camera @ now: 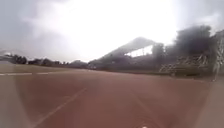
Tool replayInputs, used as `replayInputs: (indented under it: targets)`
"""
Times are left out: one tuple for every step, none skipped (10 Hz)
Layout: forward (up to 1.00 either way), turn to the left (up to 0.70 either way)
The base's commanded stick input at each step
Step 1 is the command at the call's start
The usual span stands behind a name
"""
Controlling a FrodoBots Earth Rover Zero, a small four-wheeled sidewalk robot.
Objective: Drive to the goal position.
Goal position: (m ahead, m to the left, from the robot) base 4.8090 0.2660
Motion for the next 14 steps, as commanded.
replayInputs:
  targets:
    - [0.7, 0.0]
    - [0.7, 0.0]
    - [0.7, 0.0]
    - [0.7, 0.0]
    - [0.7, 0.0]
    - [0.7, 0.0]
    - [0.7, 0.0]
    - [0.7, 0.0]
    - [0.7, 0.0]
    - [0.7, 0.0]
    - [0.7, 0.0]
    - [0.7, 0.0]
    - [0.7, 0.0]
    - [0.7, 0.0]
